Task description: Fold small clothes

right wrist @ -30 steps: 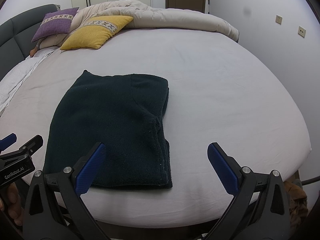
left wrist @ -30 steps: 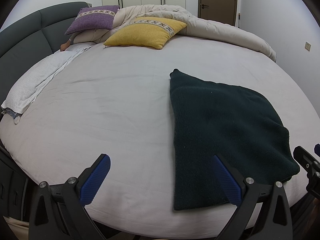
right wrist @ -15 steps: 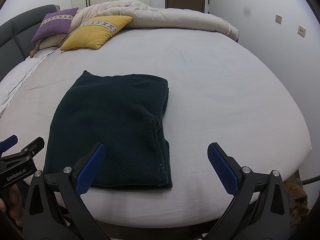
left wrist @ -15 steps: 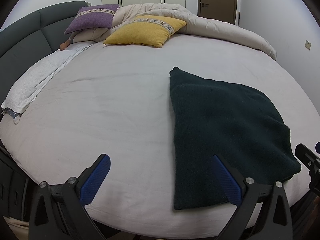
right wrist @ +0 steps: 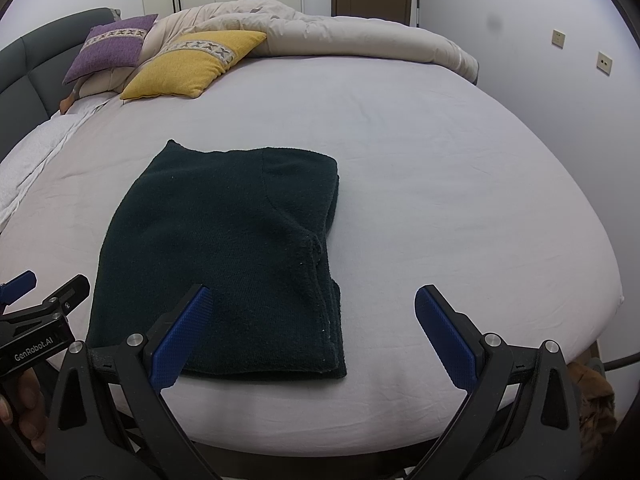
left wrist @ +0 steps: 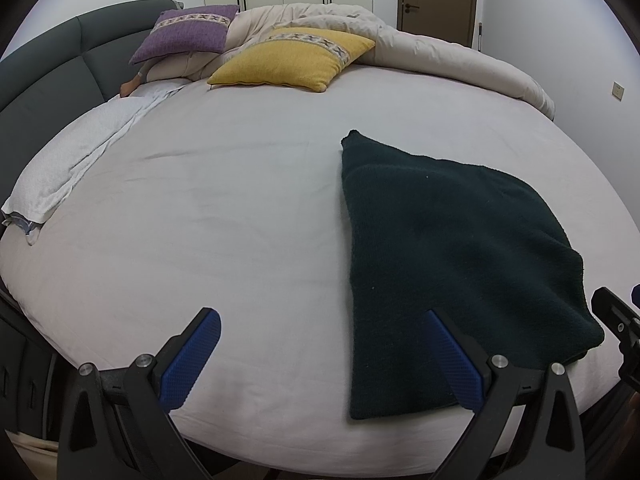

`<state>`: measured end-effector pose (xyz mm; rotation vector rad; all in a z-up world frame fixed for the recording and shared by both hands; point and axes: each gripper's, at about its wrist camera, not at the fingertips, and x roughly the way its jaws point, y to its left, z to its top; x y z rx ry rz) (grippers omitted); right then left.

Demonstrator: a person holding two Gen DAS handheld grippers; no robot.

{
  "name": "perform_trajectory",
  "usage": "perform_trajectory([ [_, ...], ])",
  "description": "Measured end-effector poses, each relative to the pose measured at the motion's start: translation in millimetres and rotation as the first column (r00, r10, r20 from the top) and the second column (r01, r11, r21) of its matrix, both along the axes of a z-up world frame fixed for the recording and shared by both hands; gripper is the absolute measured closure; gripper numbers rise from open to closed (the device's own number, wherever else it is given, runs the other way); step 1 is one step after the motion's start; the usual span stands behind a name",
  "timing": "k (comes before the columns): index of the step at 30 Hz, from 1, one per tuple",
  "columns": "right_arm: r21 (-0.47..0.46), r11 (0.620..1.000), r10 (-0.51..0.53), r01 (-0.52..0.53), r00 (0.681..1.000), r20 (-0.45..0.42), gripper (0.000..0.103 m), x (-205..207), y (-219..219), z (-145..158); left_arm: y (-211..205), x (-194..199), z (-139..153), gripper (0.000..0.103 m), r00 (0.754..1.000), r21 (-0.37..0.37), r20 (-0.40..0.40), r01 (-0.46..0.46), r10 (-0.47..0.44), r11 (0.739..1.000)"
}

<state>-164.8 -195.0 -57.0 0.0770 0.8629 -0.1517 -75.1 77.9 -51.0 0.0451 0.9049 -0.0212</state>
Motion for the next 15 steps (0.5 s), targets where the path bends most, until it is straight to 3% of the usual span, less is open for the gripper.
perform_trajectory([
  [15, 0.002, 1.000, -0.001, 0.001, 1.000, 0.000, 0.001, 0.4, -0.5, 0.0, 3.4, 1.5, -0.7, 0.000, 1.000, -0.002, -0.005, 0.003, -0.003, 1.000],
])
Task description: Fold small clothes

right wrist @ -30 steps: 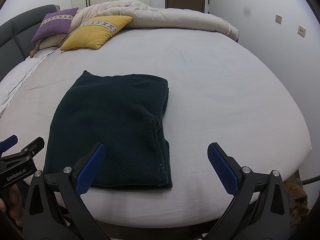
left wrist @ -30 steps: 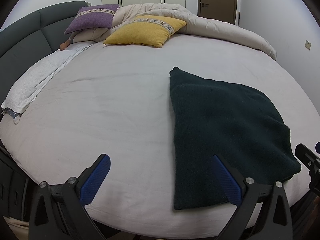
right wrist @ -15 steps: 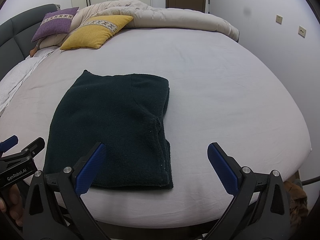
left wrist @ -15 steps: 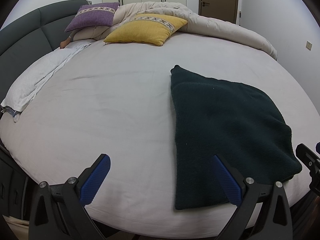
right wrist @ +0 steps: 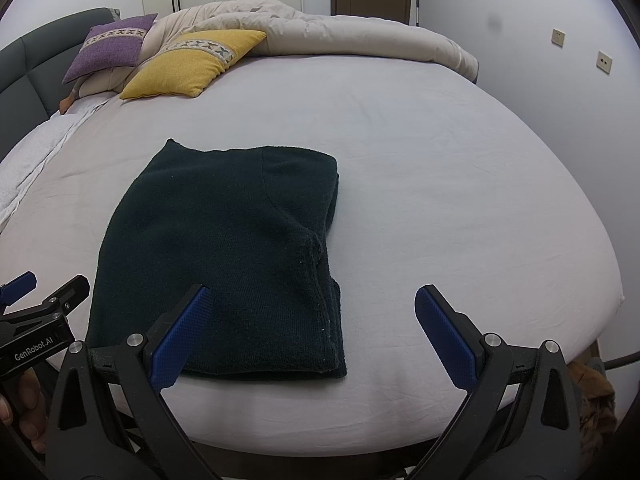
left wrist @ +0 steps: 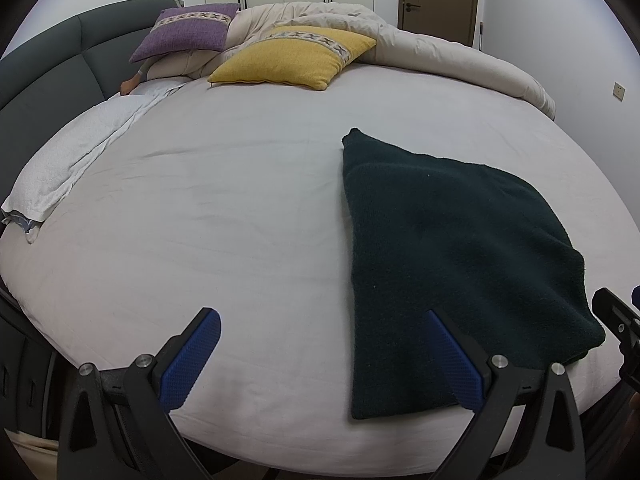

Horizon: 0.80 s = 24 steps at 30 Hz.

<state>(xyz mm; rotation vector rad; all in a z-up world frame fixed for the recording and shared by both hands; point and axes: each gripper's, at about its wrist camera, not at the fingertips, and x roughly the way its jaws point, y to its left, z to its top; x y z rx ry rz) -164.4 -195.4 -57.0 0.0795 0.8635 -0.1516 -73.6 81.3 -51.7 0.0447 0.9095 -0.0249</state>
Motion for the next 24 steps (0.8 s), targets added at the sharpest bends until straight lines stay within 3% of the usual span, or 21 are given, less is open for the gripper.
perform_trajectory([
  [24, 0.000, 1.000, -0.002, 0.002, 1.000, -0.003, 0.001, 0.9, -2.0, -1.9, 0.7, 0.4, -1.0, 0.000, 1.000, -0.001, -0.004, 0.004, -0.004, 1.000],
])
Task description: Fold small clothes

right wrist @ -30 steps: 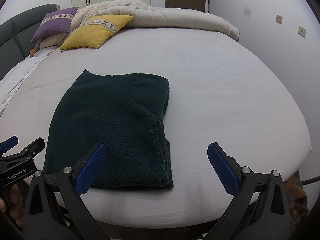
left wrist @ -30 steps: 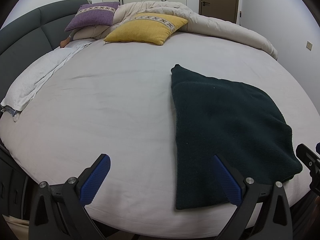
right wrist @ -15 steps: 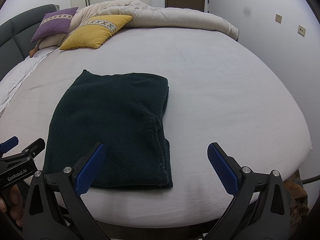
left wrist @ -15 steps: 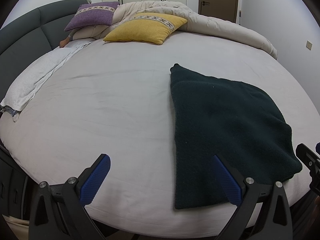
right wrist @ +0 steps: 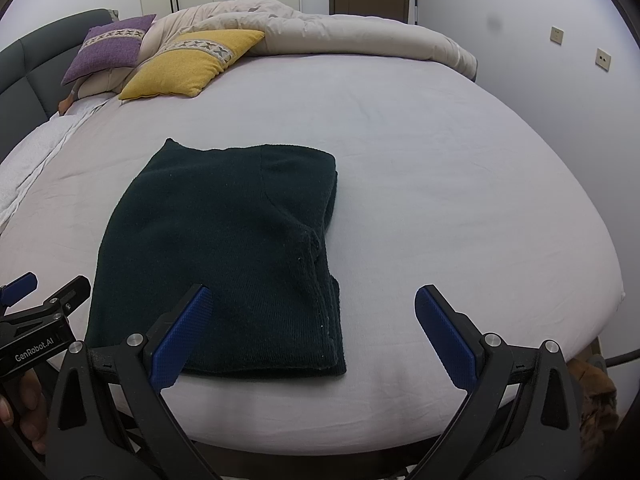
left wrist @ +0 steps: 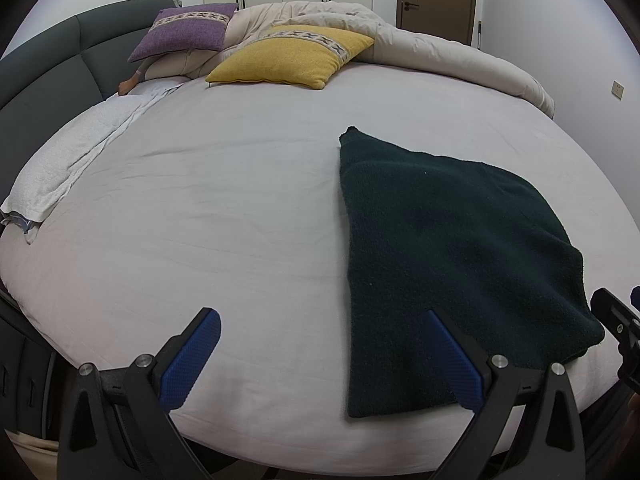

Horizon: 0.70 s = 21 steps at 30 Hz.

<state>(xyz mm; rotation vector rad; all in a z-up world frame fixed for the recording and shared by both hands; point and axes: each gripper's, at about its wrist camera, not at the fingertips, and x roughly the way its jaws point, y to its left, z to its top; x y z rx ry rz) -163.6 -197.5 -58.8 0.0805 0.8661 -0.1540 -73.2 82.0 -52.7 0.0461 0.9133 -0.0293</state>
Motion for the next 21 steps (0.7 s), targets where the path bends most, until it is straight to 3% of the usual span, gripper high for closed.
perform_trajectory([
  [21, 0.003, 1.000, -0.004, 0.004, 1.000, -0.003, 0.001, -1.0, 0.2, -3.2, -3.2, 0.2, -1.3, 0.000, 1.000, 0.001, -0.003, 0.001, -0.001, 1.000],
])
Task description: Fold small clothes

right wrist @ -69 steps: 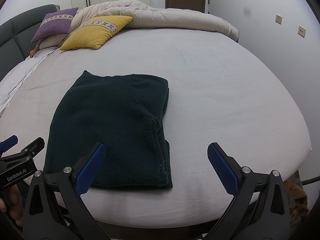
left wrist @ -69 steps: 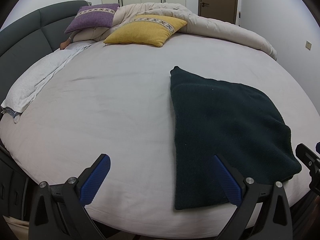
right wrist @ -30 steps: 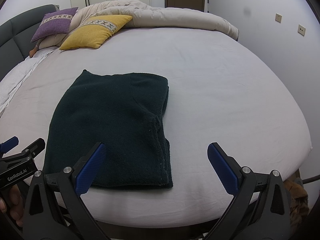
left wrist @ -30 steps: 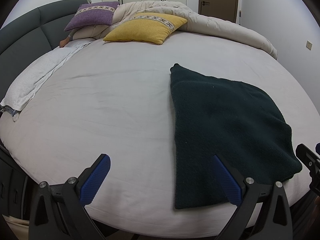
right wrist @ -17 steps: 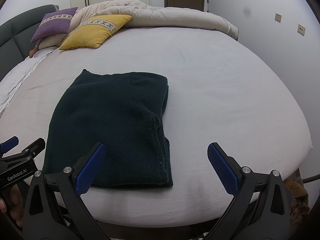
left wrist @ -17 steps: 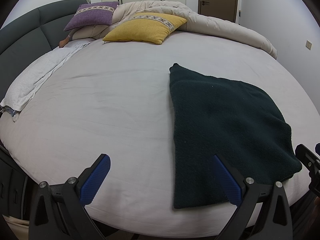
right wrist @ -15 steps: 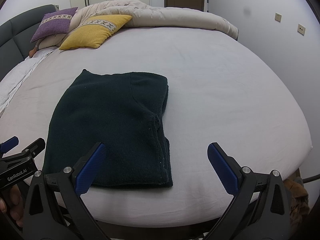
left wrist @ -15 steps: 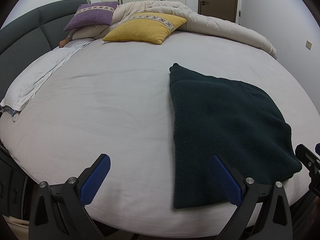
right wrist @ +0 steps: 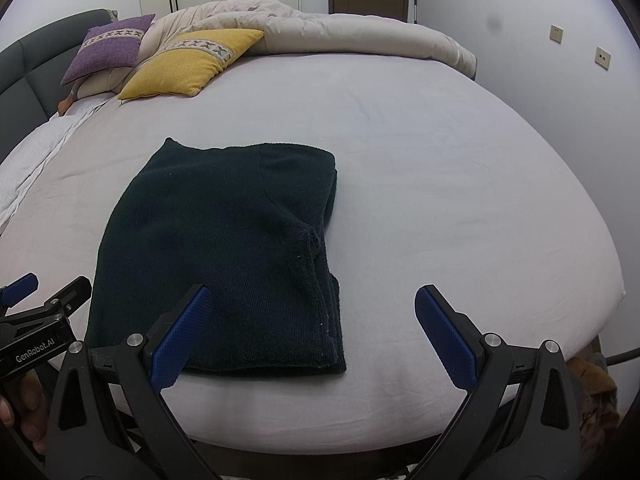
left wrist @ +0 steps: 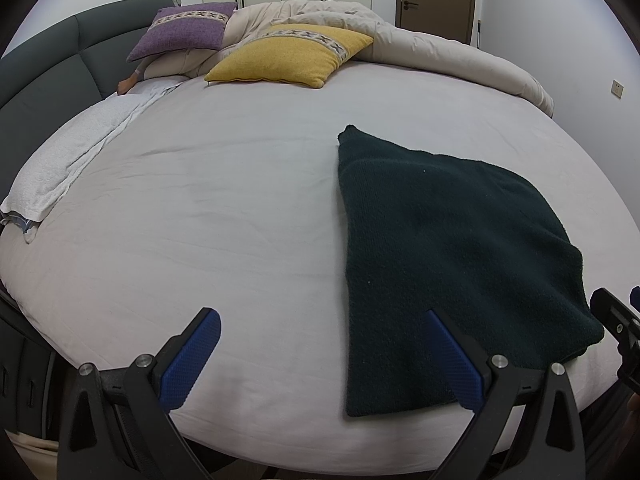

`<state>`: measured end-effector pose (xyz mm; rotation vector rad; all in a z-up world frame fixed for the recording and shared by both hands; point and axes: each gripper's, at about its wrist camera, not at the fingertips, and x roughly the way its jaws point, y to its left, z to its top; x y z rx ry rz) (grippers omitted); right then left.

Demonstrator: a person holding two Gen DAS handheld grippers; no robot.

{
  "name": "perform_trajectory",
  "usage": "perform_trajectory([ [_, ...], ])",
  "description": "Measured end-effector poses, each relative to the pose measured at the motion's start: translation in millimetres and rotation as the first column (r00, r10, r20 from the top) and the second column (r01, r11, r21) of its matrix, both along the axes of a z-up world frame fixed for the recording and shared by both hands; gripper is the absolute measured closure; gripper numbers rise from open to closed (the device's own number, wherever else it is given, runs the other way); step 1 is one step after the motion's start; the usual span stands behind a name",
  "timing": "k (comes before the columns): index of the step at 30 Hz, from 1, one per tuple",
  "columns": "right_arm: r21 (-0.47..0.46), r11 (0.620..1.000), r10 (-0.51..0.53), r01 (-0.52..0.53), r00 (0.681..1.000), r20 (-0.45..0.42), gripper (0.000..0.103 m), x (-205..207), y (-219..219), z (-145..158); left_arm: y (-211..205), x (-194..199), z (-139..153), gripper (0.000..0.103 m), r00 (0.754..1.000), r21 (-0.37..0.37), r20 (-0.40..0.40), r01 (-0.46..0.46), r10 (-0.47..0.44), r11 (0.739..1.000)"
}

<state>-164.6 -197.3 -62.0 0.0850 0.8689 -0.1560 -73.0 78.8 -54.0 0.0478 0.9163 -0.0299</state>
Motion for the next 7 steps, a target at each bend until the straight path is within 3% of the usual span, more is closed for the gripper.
perform_trajectory([
  [7, 0.001, 1.000, -0.002, 0.002, 1.000, 0.001, 0.001, -0.5, 0.9, 0.0, -1.0, 1.2, -1.1, 0.000, 1.000, 0.000, 0.006, -0.001, 0.001, 1.000],
])
